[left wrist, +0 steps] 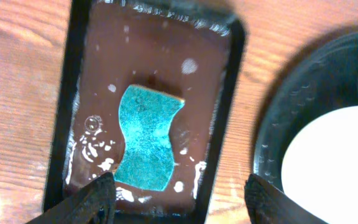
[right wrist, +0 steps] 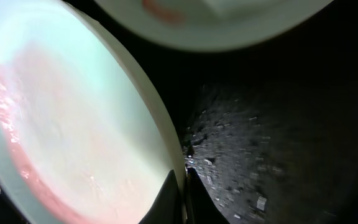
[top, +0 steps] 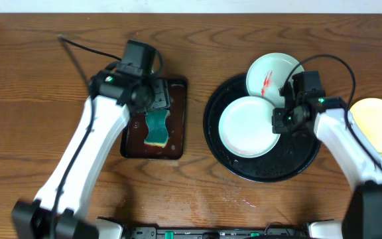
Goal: Clean dirty plates on tray and stack at the side
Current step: 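Put the sponge back on the black tray with the left gripper, then lift the pale green plate with the right gripper toward the yellow plate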
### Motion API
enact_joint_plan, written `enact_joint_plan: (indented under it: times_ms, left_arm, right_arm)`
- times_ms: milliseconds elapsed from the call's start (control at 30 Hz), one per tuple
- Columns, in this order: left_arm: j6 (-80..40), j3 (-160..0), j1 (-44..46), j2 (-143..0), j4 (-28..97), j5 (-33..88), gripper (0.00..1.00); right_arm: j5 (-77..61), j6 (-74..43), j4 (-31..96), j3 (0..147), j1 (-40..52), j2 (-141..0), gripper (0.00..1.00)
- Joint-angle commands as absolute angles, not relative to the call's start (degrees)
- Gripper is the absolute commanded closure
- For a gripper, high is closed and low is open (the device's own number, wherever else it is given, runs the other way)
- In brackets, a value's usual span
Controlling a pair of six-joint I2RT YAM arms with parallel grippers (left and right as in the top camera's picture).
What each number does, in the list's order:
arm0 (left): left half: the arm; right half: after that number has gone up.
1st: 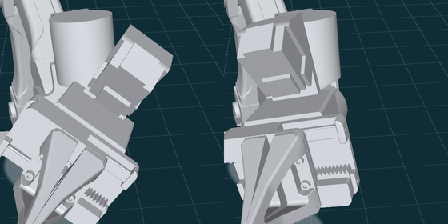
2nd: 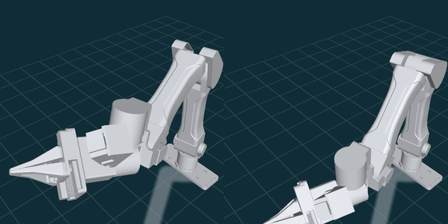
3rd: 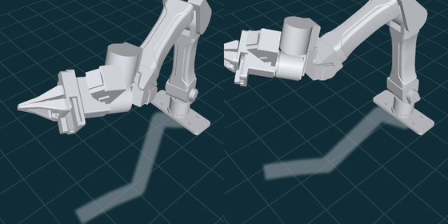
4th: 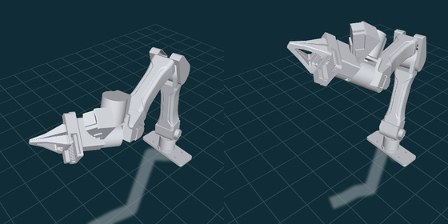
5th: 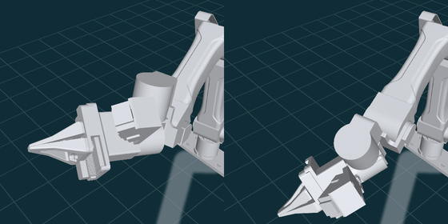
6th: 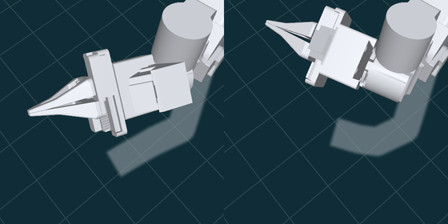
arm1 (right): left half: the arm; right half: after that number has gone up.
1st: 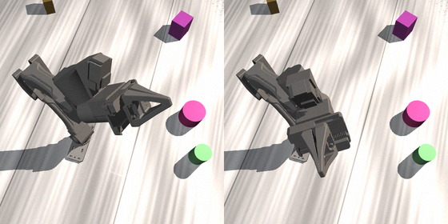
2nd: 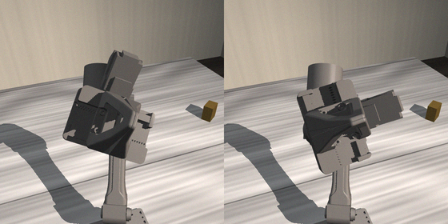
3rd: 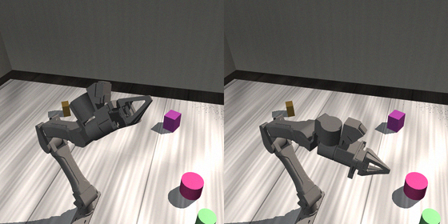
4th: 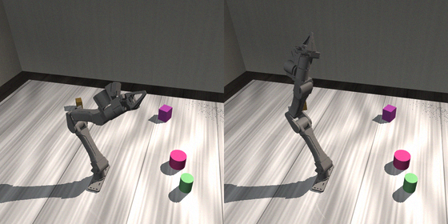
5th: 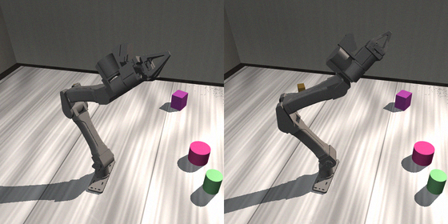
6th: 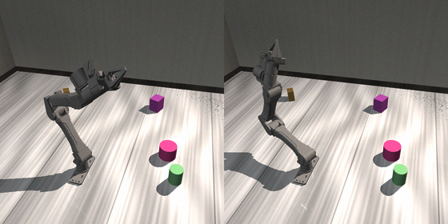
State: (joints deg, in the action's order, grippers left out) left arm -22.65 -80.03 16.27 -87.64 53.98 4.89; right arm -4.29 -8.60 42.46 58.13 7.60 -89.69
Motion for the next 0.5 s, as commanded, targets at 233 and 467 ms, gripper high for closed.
enact_joint_plan:
  times_ms: [233,467]
  left_arm:
    - [-22.52,-81.01,16.03,-82.72,56.1,5.39,0.17]
    - [-22.52,-81.01,16.03,-82.72,56.07,5.39,0.17]
  right_arm:
    - [22.33,-11.77,42.96,58.35,18.98,-79.22,0.99]
    - [36.97,-11.75,43.0,58.35,28.77,-72.1,0.99]
